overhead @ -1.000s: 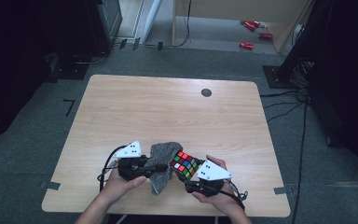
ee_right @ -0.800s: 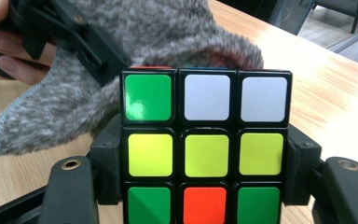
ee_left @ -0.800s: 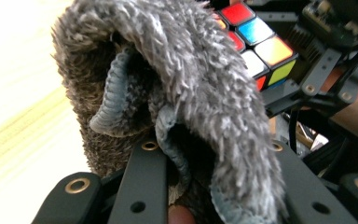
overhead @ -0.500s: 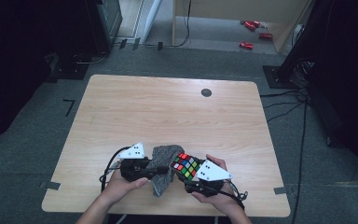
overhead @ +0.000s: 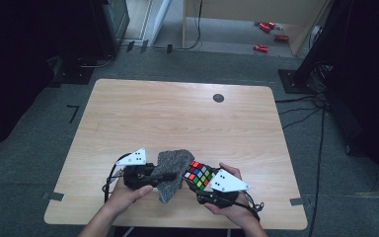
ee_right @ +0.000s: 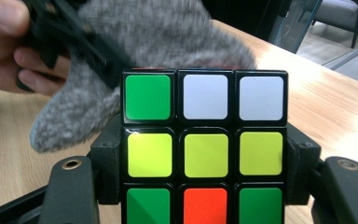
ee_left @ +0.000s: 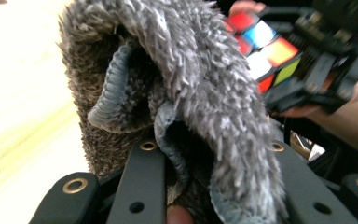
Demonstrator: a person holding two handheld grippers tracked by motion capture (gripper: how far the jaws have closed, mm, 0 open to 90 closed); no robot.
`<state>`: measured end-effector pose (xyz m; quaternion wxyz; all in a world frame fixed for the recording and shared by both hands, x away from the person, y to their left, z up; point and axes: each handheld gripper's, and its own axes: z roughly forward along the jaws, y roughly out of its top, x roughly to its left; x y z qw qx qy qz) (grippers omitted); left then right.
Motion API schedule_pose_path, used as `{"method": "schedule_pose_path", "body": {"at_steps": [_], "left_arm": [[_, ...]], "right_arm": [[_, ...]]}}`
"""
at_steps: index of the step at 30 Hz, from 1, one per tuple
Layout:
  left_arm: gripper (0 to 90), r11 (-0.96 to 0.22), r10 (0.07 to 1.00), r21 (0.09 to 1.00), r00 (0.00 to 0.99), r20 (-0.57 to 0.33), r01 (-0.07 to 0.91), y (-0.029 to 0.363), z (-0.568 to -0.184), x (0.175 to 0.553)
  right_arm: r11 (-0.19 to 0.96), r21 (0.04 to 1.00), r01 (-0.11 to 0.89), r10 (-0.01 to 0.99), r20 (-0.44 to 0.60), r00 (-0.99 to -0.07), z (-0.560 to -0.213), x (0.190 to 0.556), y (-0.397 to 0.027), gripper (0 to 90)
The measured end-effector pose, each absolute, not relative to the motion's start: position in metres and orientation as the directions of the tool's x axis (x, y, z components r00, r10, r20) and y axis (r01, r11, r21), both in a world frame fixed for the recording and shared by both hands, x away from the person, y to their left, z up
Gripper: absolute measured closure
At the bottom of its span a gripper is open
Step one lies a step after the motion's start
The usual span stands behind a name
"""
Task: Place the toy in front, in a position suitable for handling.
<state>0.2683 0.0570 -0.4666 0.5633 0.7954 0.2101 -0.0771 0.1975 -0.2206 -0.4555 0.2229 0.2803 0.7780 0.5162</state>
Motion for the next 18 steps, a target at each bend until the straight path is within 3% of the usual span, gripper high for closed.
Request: {"method": "schedule_pose_path", "body": {"at_steps": [4, 9, 12, 16, 18], "left_arm": [[74.4, -0.34, 0.213, 0.867, 0.928, -0.306, 0.364, 0.047, -0.469, 0.262], [74.6, -0.478, 0.203, 0.85, 0.97, -0.136, 0.219, 0.029, -0.476, 0.248], [74.6, -0.449, 0.231, 0.872, 0.968, -0.099, 0.196, 0.032, -0.472, 0.247], [74.9, -0.327, 0.257, 0.922, 0.958, -0.127, 0.21, 0.05, -0.462, 0.253], [74.8, -0.323, 0.238, 0.923, 0.962, -0.135, 0.209, 0.052, -0.462, 0.253]], "right_arm": [[0.282, 0.937, 0.208, 0.661, -0.033, -0.75, -0.454, 0.198, -0.222, 34.1], [0.266, 0.941, 0.209, 0.647, -0.013, -0.763, -0.453, 0.196, -0.219, 34.1], [0.267, 0.939, 0.215, 0.649, -0.01, -0.761, -0.454, 0.197, -0.22, 34.2], [0.255, 0.936, 0.241, 0.652, 0.018, -0.758, -0.456, 0.201, -0.226, 34.1], [0.242, 0.938, 0.248, 0.646, 0.035, -0.762, -0.456, 0.202, -0.227, 34.1]]}}
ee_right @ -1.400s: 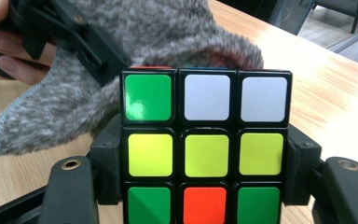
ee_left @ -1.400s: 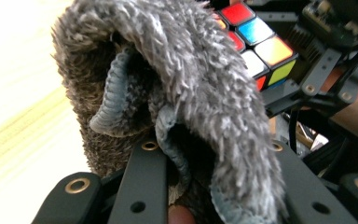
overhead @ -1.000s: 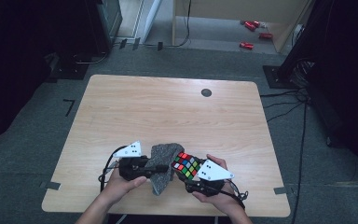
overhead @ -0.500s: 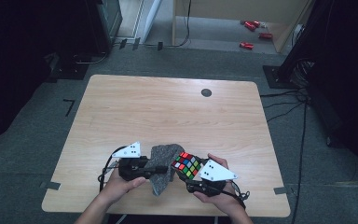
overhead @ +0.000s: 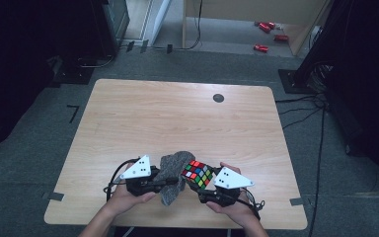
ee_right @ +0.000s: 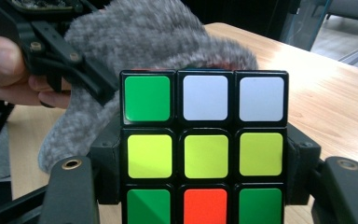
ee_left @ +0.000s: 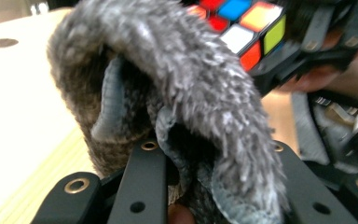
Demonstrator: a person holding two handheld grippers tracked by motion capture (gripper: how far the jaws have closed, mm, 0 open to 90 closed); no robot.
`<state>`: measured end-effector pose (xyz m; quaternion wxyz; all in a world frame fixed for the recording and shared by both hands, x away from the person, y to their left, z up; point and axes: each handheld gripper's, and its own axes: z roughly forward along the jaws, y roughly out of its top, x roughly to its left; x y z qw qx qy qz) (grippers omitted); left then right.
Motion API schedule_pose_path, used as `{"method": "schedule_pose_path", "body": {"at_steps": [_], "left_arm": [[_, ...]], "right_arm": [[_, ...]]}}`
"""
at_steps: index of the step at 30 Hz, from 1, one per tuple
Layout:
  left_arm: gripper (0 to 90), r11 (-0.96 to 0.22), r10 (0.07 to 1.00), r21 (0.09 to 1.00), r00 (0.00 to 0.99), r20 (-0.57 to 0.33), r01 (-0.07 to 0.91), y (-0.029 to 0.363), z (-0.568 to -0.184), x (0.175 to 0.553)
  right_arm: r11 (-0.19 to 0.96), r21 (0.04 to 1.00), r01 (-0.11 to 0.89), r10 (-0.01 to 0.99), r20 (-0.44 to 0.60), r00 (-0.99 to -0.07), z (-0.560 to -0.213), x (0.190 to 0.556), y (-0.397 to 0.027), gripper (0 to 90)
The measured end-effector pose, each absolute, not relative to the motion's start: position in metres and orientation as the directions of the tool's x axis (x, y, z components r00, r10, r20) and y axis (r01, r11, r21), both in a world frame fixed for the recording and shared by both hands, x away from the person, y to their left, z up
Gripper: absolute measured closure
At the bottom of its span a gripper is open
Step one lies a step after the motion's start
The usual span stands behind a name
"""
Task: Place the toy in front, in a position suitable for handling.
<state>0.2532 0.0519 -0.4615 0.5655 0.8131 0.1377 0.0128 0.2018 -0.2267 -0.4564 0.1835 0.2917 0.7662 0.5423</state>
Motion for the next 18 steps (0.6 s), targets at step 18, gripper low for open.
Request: {"method": "schedule_pose_path", "body": {"at_steps": [18], "left_arm": [[73.8, -0.538, 0.193, 0.831, 0.98, -0.041, 0.14, 0.02, -0.481, 0.24]], "right_arm": [[0.215, 0.941, 0.26, 0.644, 0.063, -0.763, -0.454, 0.202, -0.223, 34.1]]}}
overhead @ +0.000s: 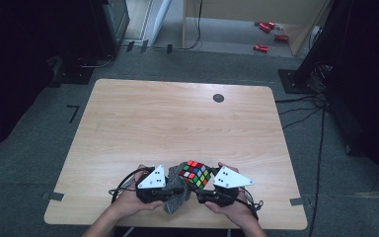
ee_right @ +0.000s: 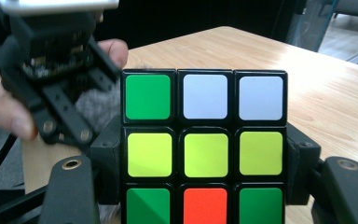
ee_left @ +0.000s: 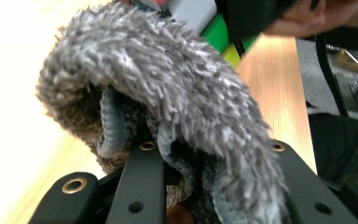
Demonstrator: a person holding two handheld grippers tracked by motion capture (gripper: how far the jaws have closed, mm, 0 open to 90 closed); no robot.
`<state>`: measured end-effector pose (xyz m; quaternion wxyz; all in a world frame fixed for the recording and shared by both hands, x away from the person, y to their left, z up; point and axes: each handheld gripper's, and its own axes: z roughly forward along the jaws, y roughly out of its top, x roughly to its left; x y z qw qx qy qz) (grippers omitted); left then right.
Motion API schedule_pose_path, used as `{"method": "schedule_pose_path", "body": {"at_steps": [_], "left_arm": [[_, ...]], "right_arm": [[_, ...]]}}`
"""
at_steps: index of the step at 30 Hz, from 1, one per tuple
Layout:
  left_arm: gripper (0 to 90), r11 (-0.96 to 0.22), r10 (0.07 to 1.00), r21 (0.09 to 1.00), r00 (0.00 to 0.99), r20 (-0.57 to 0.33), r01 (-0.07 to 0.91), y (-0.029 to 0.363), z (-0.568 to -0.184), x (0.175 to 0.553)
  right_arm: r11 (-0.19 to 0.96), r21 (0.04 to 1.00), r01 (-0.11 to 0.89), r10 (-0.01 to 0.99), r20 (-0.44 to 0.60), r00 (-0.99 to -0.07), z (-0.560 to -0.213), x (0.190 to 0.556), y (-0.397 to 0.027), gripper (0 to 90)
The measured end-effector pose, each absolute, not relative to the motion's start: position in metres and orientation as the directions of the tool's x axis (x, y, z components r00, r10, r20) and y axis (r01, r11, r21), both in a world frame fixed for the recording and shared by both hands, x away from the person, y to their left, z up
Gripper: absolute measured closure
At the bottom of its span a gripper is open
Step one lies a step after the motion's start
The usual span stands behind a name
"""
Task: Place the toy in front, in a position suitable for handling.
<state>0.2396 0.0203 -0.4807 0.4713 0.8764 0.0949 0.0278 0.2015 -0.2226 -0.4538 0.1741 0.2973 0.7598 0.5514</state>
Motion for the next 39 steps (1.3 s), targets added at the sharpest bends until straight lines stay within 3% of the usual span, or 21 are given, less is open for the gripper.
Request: {"method": "schedule_pose_path", "body": {"at_steps": [10, 17, 20, 24, 30, 39], "left_arm": [[72.4, -0.558, 0.208, 0.816, 0.977, -0.038, 0.15, -0.011, -0.49, 0.226], [74.3, -0.459, 0.33, 0.868, 0.943, -0.031, 0.189, -0.006, -0.482, 0.229], [74.6, -0.404, 0.368, 0.883, 0.926, -0.081, 0.237, -0.001, -0.481, 0.233], [74.5, -0.331, 0.325, 0.878, 0.915, -0.238, 0.346, -0.002, -0.482, 0.239], [74.1, -0.339, 0.298, 0.869, 0.918, -0.263, 0.359, -0.013, -0.485, 0.234], [73.9, -0.277, 0.321, 0.863, 0.888, -0.33, 0.421, 0.0, -0.487, 0.243]], "right_arm": [[0.134, 0.944, 0.301, 0.748, 0.103, -0.656, -0.449, 0.204, -0.21, 34.1], [0.004, 0.905, 0.424, 0.838, 0.228, -0.496, -0.457, 0.212, -0.205, 34.1], [-0.023, 0.913, 0.407, 0.852, 0.231, -0.469, -0.454, 0.21, -0.209, 34.1], [-0.046, 0.916, 0.398, 0.861, 0.239, -0.45, -0.451, 0.209, -0.208, 34.1], [-0.01, 0.911, 0.412, 0.87, 0.211, -0.445, -0.458, 0.208, -0.199, 34.2], [-0.065, 0.915, 0.399, 0.881, 0.24, -0.408, -0.454, 0.208, -0.211, 34.1]]}}
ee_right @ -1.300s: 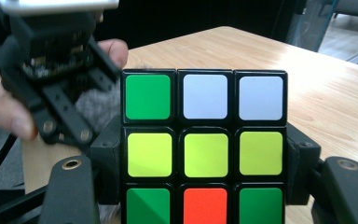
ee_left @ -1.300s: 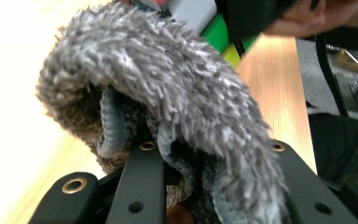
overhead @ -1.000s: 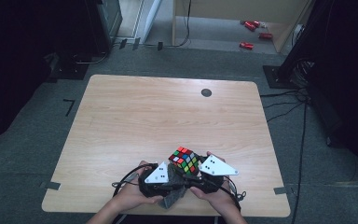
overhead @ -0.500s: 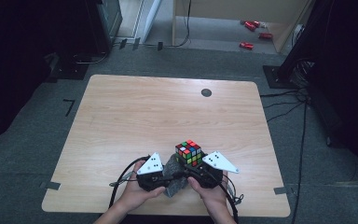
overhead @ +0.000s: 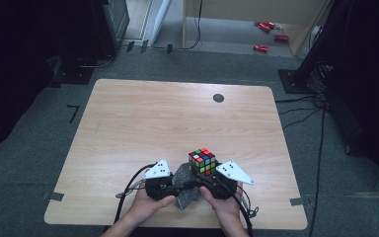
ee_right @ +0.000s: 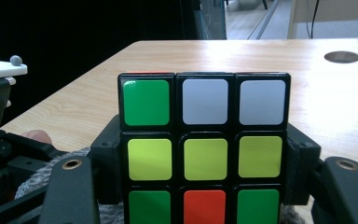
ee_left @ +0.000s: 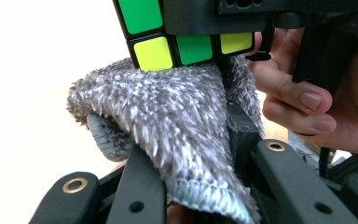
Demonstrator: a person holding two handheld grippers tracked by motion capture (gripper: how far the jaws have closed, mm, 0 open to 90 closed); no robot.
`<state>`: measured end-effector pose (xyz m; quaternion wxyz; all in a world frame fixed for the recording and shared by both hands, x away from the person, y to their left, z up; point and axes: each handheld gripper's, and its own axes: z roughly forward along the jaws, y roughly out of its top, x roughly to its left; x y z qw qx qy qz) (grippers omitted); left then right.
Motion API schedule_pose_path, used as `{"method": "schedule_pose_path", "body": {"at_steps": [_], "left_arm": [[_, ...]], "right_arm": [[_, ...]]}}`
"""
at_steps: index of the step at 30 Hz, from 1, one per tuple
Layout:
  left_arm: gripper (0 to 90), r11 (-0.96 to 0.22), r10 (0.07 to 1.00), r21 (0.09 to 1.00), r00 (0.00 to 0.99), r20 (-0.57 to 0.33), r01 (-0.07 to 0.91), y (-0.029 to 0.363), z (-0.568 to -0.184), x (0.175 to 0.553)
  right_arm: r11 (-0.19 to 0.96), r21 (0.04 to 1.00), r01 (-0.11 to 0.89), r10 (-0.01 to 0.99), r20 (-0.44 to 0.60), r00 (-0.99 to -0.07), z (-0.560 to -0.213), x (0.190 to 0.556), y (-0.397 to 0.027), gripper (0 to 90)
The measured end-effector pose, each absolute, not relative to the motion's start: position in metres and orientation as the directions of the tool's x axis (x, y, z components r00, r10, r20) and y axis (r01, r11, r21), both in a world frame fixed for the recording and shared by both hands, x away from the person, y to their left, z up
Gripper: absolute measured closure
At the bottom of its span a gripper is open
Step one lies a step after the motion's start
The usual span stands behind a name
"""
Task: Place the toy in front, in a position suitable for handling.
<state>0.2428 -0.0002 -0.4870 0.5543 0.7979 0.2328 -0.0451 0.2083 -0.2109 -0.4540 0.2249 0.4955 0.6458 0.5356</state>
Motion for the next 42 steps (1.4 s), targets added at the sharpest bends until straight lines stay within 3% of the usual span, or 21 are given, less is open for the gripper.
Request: {"method": "schedule_pose_path", "body": {"at_steps": [5, 10, 13, 20, 31, 37, 42], "left_arm": [[72.4, -0.34, 0.31, 0.877, 0.921, -0.237, 0.34, -0.013, -0.486, 0.231], [73.3, -0.283, 0.359, 0.878, 0.891, -0.277, 0.387, 0.002, -0.484, 0.241], [73.5, -0.289, 0.397, 0.88, 0.884, -0.248, 0.377, 0.009, -0.482, 0.245], [73.1, -0.329, 0.348, 0.874, 0.906, -0.24, 0.357, -0.004, -0.484, 0.237], [72.6, -0.354, 0.492, 0.867, 0.858, -0.146, 0.351, 0.018, -0.483, 0.251], [63.1, -0.471, 0.556, 0.81, 0.83, -0.034, 0.349, 0.022, -0.486, 0.26], [49.4, -0.585, 0.581, 0.74, 0.808, 0.096, 0.333, 0.021, -0.483, 0.26]], "right_arm": [[-0.03, 0.914, 0.405, 0.872, 0.222, -0.436, -0.457, 0.207, -0.202, 34.1], [-0.044, 0.923, 0.382, 0.884, 0.213, -0.415, -0.456, 0.207, -0.207, 34.1], [-0.034, 0.929, 0.369, 0.902, 0.188, -0.389, -0.456, 0.209, -0.215, 34.1], [-0.04, 0.919, 0.391, 0.893, 0.209, -0.4, -0.459, 0.207, -0.211, 34.1], [-0.009, 0.923, 0.386, 0.912, 0.165, -0.374, -0.462, 0.211, -0.223, 34.2], [-0.008, 0.922, 0.387, 0.916, 0.162, -0.366, -0.461, 0.211, -0.231, 34.2], [-0.012, 0.922, 0.387, 0.921, 0.161, -0.356, -0.46, 0.212, -0.238, 34.2]]}}
